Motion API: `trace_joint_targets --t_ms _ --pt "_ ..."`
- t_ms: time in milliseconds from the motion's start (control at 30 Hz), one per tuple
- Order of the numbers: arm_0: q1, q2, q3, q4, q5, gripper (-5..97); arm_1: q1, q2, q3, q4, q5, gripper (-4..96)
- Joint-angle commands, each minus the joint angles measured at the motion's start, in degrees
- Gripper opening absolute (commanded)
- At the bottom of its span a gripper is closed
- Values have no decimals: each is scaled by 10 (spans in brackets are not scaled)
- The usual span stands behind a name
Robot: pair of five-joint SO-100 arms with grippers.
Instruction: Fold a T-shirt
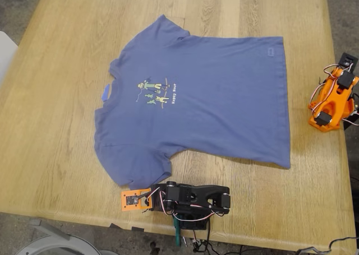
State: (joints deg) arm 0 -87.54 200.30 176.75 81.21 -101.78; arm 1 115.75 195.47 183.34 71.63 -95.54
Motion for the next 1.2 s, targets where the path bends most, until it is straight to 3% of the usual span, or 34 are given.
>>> trace_joint_targets --t_ms 0,500,667,833,967,1067,1167 --pt "76 65 -11 -247 83 0 87 -2 39 -258 43 1" --pt "76 65 -11 -249 84 0 87 -2 39 -263 42 18" --pt "70 65 -11 -278 87 4 71 -2 27 -283 25 49" --pt "69 65 -11 -351 95 31 36 -2 -2 -315 46 96" --pt "98 66 -18 -394 90 110 -25 -2 -29 -352 77 164" --pt "135 66 -19 -454 88 250 -86 -1 -54 -383 83 201" --pt "165 66 -28 -472 86 329 -171 -1 -87 -394 80 236"
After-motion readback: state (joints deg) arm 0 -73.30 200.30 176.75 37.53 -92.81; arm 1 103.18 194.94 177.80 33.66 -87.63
